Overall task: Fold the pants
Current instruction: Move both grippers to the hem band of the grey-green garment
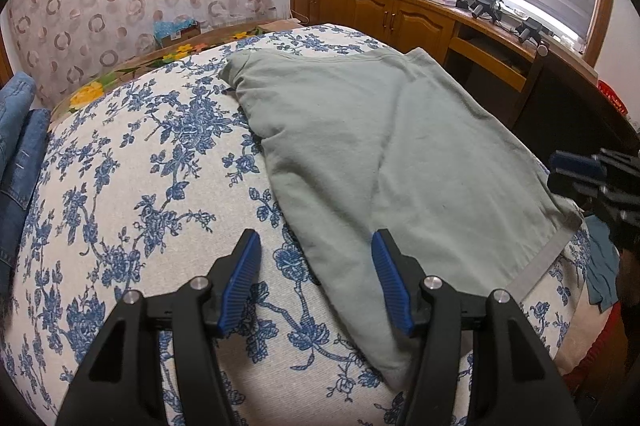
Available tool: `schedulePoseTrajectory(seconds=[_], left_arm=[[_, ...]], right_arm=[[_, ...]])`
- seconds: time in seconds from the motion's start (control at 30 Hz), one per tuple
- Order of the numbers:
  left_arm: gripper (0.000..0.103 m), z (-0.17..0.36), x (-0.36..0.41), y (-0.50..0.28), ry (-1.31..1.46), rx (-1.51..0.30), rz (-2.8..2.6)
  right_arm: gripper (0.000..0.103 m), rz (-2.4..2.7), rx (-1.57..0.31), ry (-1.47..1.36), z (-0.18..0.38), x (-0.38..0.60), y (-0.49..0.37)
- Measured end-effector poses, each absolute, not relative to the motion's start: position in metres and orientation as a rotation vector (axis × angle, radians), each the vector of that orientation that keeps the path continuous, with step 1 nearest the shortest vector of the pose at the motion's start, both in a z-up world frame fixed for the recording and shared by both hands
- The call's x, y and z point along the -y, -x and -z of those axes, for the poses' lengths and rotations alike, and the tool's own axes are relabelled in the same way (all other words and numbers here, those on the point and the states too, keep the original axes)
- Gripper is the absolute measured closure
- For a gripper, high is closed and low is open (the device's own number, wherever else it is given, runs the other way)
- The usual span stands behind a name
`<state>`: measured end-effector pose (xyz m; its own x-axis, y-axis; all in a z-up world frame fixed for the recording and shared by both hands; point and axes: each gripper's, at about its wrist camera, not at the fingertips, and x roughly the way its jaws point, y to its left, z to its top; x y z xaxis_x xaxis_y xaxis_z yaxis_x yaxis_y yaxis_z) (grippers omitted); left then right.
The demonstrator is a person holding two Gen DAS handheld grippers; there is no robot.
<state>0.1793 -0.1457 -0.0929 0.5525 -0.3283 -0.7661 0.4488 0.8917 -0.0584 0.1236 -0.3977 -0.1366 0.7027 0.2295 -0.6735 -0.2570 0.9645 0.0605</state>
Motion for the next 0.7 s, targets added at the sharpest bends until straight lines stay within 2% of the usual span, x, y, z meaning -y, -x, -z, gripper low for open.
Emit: schedulePoseTrajectory(seconds=[0.7], left_arm=[[0.043,0.092,0.149,-0.179,-0.162,-0.882,0.467]], right_arm=[[0.072,-0.289,-0.754,-0.016,0.149,0.397,-0.108]])
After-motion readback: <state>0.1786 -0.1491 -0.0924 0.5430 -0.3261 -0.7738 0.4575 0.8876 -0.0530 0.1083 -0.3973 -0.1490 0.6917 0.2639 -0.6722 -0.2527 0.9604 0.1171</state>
